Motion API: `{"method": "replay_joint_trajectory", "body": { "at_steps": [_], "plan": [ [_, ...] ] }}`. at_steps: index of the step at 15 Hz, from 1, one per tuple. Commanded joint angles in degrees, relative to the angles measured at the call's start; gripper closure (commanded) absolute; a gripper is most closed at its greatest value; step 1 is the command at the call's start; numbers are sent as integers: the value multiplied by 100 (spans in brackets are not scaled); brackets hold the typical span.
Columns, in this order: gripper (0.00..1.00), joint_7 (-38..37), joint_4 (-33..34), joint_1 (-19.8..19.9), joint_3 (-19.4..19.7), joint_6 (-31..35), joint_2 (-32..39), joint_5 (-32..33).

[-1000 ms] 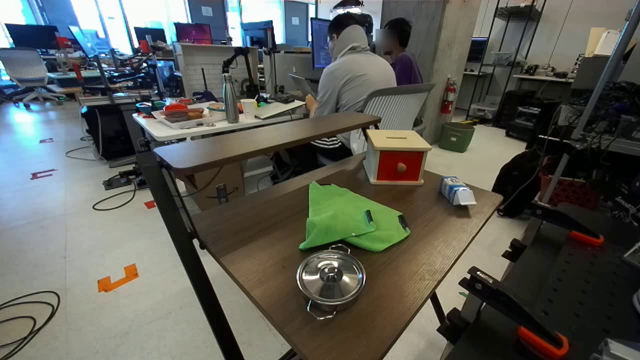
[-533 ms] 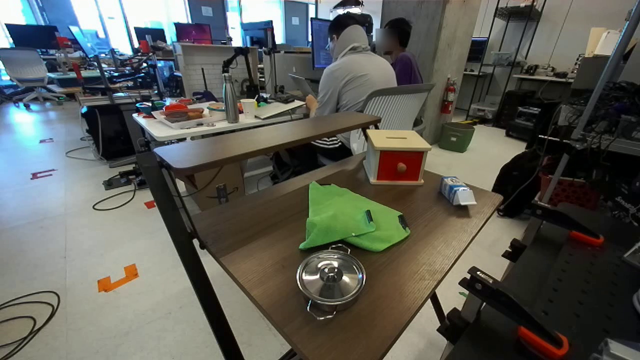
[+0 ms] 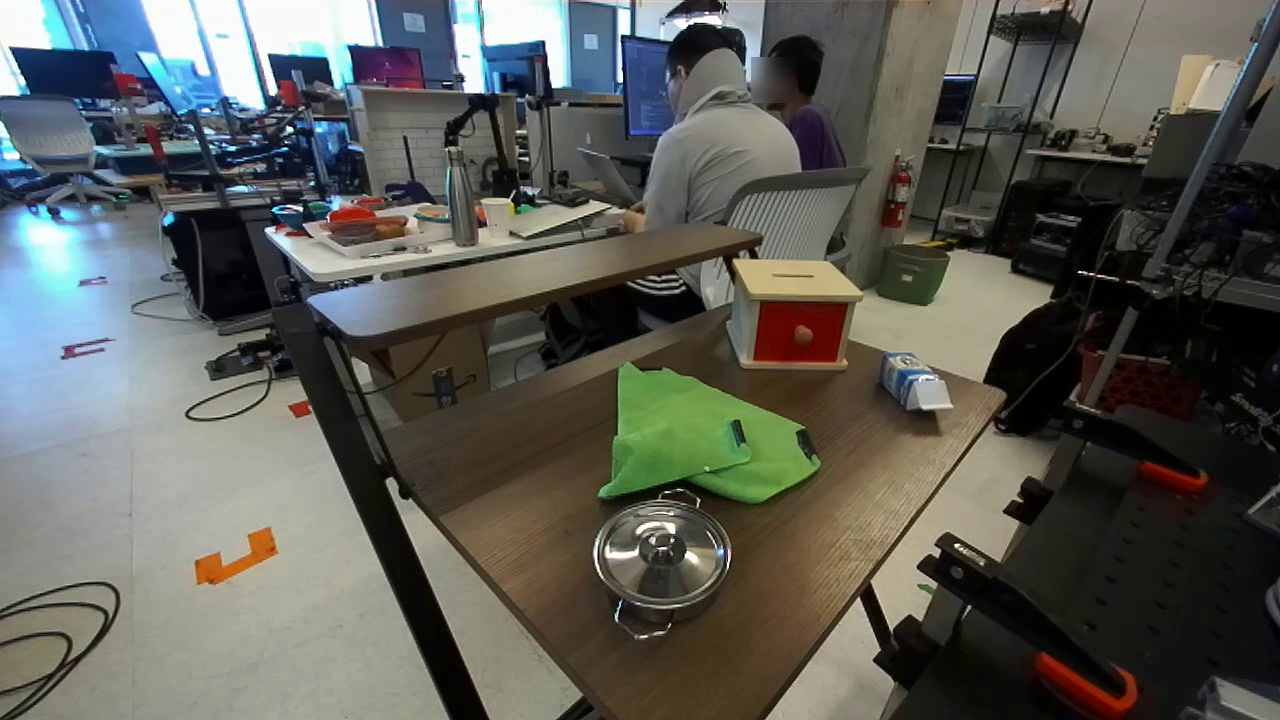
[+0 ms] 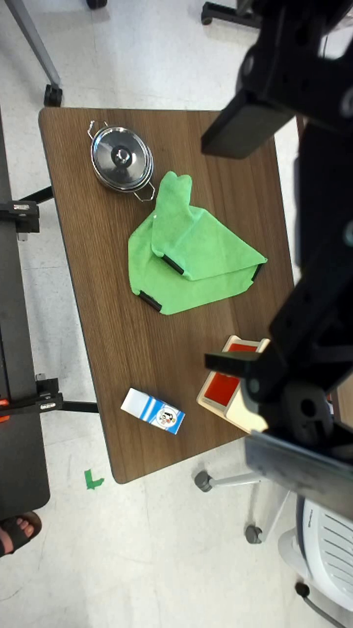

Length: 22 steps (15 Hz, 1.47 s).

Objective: Fold the green towel

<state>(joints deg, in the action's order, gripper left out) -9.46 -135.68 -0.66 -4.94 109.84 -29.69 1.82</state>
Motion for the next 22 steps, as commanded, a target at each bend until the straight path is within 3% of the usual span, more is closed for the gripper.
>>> {"method": "replay_joint_trajectory", "body": {
  "at_steps": [1, 6, 11, 22],
  "plan": [
    [0, -3, 15, -12, 11, -18, 4, 5],
    [0, -174, -87, -12, -42, 82, 77, -52],
    [0, -512, -231, -6, -177, 354, 749, -11],
    [0, -1011, -523, 70, 7, 2723, 2657, 207]
  ]
}}
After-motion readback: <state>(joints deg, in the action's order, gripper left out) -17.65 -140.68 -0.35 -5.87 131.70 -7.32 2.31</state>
